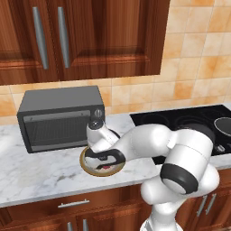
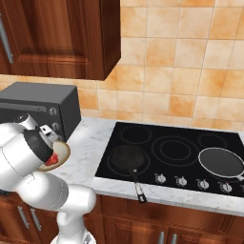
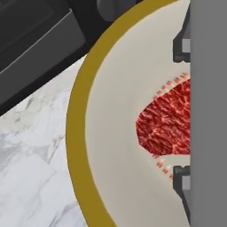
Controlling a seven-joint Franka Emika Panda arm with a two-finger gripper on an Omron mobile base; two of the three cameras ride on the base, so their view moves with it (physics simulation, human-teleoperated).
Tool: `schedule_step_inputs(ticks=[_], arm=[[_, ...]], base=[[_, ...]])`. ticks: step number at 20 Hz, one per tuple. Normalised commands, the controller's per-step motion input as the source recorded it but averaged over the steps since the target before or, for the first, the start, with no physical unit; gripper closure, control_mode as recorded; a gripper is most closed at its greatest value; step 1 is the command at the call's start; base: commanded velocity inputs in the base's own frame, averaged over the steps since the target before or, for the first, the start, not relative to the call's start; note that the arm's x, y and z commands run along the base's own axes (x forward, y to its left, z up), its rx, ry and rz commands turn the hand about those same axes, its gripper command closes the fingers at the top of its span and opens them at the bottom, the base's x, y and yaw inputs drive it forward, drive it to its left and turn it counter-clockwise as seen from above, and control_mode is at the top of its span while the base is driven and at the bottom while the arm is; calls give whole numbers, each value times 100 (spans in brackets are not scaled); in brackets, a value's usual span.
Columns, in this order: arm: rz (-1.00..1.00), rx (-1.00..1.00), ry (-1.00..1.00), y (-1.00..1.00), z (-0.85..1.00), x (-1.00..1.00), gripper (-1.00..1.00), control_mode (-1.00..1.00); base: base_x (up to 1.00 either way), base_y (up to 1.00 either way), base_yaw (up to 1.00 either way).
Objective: Place one of the steaks on the plate and the other in the bowl. Then place the bowl in the fridge.
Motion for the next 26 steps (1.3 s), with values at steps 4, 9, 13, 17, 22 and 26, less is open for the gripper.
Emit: schedule_step_inputs(ticks=[4,9,13,17,22,26], arm=[[0,-1,0,0,2,0,-100,-100],[-5,-5,2,-8,49,-42,-100,-100],[-20,3,11,-36,99,-84,-100,-100],[-47,15,27,-89,66,-52,-100,-100],[-51,14,20,-98,30,-40,-100,-100],[-54,9,18,-100,17,-9,-100,-100]], base=[[0,0,0],[0,0,0],[0,0,0],[0,0,0],[0,0,0],[0,0,0]])
